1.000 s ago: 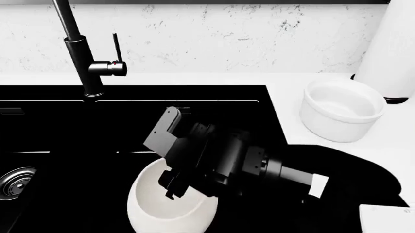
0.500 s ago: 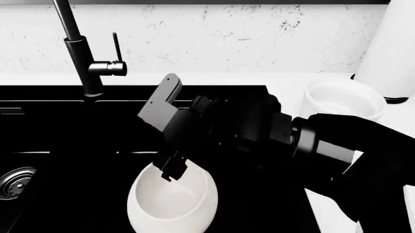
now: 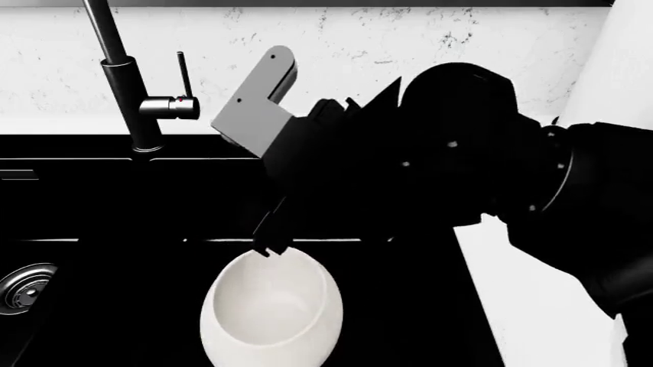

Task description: Stack the bowls in the sink.

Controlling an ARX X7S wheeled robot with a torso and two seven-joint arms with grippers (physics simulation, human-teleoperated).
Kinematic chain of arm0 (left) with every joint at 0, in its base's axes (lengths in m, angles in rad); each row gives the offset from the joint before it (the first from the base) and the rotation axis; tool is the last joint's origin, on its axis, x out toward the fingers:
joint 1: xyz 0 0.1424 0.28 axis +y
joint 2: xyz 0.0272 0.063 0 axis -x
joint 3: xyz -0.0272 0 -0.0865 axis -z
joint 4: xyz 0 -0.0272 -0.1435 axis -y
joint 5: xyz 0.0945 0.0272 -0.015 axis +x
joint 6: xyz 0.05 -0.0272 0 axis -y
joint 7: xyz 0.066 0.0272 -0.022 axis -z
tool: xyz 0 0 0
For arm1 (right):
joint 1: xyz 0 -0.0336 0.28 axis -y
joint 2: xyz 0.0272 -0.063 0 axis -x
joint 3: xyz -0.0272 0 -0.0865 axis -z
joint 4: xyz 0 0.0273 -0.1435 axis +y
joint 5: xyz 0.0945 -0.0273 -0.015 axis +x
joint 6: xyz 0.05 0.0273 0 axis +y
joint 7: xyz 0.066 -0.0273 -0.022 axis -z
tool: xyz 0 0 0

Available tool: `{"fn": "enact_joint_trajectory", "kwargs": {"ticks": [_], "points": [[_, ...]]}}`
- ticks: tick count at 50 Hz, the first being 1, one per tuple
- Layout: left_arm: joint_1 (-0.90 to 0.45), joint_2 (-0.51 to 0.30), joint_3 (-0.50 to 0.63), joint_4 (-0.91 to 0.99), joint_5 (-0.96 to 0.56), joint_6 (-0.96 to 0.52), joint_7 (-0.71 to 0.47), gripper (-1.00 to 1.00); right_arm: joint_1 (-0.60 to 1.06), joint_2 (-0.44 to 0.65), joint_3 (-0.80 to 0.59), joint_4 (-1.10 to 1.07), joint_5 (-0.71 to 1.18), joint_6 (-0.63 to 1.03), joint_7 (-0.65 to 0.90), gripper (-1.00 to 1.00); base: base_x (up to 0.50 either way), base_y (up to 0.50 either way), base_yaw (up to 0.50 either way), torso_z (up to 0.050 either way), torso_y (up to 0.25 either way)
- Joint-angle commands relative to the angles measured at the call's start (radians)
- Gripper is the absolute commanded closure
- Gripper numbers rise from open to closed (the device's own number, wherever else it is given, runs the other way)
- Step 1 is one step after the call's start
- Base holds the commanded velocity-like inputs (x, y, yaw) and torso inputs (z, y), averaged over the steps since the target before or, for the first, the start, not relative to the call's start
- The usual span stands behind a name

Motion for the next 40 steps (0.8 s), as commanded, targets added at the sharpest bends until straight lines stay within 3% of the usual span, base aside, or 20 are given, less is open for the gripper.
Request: {"fn": "enact_joint_trajectory", "kwargs": {"ticks": [1,20,40], "points": [[-0.027,-0.004,0.013,-0.003,-0.014,-0.005,-0.007,-1.00,0.089,0.046,0.055,-0.036,0.079,0.037,0.027,-1.00,0.00,0.00,0.00,0.000,0.000],[-0.042,0.003,0.023,0.000,-0.010,-0.011,-0.008,-1.00,0.206,0.130,0.099,-0.001,0.137,0.075,0.079,-1.00,0.00,0.00,0.00,0.000,0.000],[-0.080,0.003,0.043,-0.007,-0.023,-0.021,-0.015,-1.00,0.266,0.249,0.144,0.151,0.156,0.036,0.246,-1.00,0.00,0.00,0.00,0.000,0.000]]}}
